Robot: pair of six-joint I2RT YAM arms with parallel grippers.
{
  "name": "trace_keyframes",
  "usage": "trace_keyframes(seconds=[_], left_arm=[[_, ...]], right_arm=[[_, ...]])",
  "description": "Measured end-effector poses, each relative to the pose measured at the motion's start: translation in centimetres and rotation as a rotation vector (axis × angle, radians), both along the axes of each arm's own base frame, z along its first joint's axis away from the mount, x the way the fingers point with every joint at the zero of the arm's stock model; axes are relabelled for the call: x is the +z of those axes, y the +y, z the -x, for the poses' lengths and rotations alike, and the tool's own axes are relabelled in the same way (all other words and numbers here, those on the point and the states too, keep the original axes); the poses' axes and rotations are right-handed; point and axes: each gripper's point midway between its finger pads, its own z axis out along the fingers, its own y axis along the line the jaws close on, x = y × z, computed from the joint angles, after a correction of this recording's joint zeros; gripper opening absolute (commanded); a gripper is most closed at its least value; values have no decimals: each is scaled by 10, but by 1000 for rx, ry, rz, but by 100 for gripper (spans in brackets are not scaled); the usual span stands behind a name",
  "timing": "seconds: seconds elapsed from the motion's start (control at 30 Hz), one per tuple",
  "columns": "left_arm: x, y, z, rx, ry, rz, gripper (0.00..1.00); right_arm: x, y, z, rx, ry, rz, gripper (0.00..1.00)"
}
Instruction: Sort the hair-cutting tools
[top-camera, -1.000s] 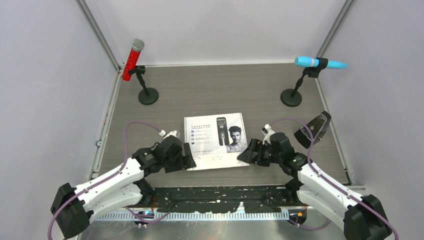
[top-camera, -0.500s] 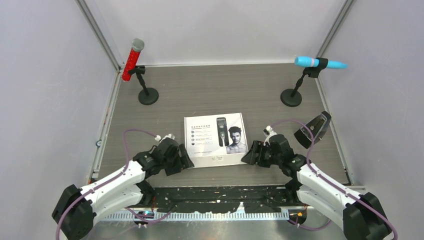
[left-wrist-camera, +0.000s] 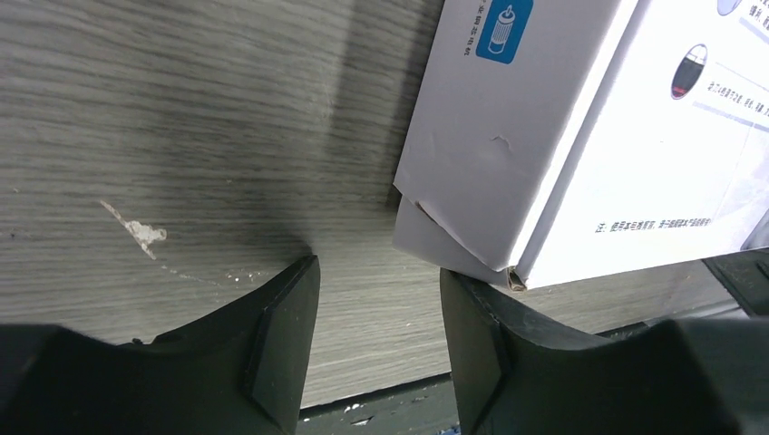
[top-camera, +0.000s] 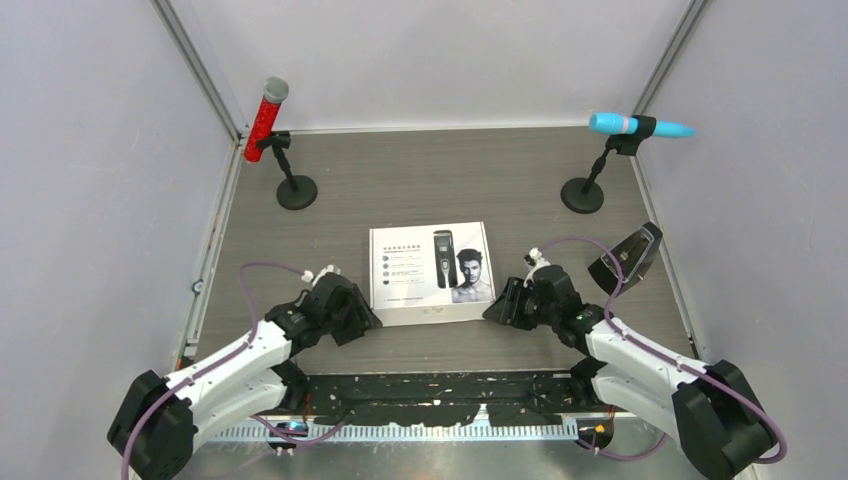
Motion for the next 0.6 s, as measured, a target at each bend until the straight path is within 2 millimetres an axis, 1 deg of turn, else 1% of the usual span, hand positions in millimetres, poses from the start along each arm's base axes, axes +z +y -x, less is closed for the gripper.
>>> trace_keyframes(seconds=[0.13,0.2,0.27,0.37,0.43,0.5,0.6], left_arm=[[-1,0,-7,21,-7,-1,53],[-2,0,-10,29,-10,0,53],[-3,0,-13,38,-12,2,53],[-4,1,-21,64,-16,10,53],[-4,3,-26,82,-16,17,53],[-3,6,-33,103,-13,16,53],[-2,10,-47,125,-6,3,53]], right_arm=[[-5,1,-3,-8,18,1,36],[-6,3,-6,-11,27,0,26],[-9,3,-8,-14,39,0,24],[-9,5,-13,-17,49,-6,24],[-7,6,-15,-17,42,-11,26],[-6,5,-14,-18,39,-7,31],[-3,-2,-13,-29,30,22,42]])
